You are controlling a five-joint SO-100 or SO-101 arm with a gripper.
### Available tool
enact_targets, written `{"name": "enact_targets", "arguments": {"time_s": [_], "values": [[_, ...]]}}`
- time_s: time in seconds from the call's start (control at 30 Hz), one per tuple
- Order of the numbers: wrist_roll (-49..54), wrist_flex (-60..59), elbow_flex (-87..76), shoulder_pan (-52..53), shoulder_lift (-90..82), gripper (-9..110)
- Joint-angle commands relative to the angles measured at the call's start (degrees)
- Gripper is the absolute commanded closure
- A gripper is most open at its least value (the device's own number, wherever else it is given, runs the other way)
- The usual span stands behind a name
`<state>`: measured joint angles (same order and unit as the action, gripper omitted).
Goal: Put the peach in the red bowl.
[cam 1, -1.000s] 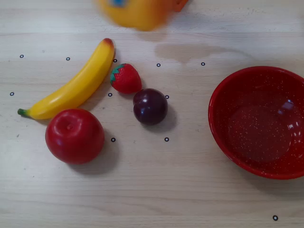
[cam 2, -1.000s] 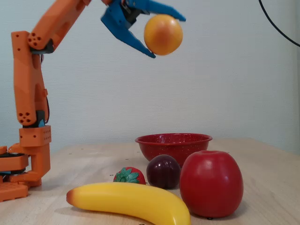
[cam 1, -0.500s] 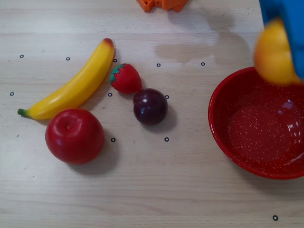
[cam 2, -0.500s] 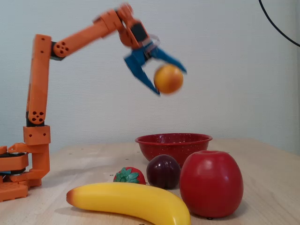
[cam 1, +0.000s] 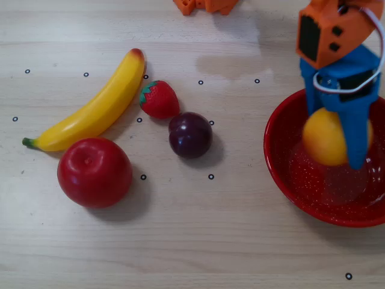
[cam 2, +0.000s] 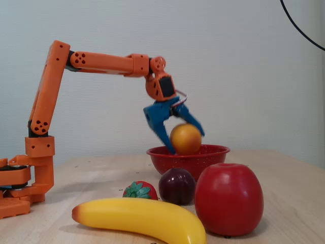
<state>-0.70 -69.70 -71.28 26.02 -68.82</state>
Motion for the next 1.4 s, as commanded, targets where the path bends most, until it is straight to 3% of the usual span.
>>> {"name": "enact_targets", "arguments": {"time_s": [0.0,0.17,0.27,0.53,0.77,1.03,1.37], "values": [[-2.5,1.5,1.2,-0.1,-3.3,56],[-2.8,0.3,0.4,0.4,-3.3,46],[-2.2,-0.2,1.5,0.4,-3.6,47],[0.8,-0.3,6.5,-2.2,-10.1,82],[3.3,-3.5,4.9,-8.0,-19.2,101],[2.8,-11.7,3.2,-16.3,-29.1,101],[0.0,-7.1,-24.6,-24.7,-54.1,101]]}}
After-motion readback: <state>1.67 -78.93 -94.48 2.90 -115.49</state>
